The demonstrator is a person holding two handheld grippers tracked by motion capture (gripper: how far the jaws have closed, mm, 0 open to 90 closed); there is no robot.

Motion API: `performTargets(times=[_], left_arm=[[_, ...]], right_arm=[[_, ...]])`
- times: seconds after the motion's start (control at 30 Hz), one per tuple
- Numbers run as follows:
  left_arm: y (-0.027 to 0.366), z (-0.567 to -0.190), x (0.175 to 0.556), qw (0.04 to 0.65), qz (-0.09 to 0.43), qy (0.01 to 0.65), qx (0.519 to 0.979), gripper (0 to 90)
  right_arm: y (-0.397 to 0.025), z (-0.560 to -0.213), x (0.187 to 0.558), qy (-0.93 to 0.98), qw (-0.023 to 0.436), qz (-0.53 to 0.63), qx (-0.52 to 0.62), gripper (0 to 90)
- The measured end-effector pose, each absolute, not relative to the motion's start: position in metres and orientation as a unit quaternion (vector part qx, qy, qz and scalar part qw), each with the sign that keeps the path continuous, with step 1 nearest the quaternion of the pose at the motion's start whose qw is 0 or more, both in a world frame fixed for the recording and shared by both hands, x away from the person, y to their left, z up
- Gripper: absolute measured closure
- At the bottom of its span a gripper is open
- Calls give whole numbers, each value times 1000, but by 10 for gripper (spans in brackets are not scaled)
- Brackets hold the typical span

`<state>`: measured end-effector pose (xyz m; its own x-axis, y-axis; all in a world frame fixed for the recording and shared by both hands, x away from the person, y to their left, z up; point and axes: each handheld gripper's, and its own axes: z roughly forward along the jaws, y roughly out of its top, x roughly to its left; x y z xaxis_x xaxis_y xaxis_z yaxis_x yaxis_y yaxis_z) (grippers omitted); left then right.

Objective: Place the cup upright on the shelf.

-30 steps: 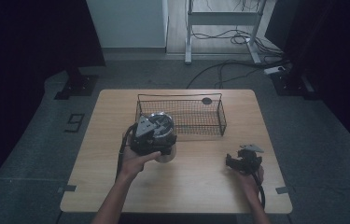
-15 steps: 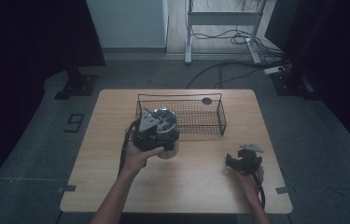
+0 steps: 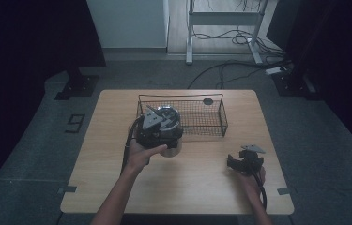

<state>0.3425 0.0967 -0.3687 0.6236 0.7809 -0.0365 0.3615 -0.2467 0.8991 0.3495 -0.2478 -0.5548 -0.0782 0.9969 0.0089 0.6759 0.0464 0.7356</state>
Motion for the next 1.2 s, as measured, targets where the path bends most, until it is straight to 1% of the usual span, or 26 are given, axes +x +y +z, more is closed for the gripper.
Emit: performTargets(times=[1.2], left_arm=[[93,-352,345,493,221,369,756,39]], right_arm=[[-248,-555,349,672,271,297,622,127]])
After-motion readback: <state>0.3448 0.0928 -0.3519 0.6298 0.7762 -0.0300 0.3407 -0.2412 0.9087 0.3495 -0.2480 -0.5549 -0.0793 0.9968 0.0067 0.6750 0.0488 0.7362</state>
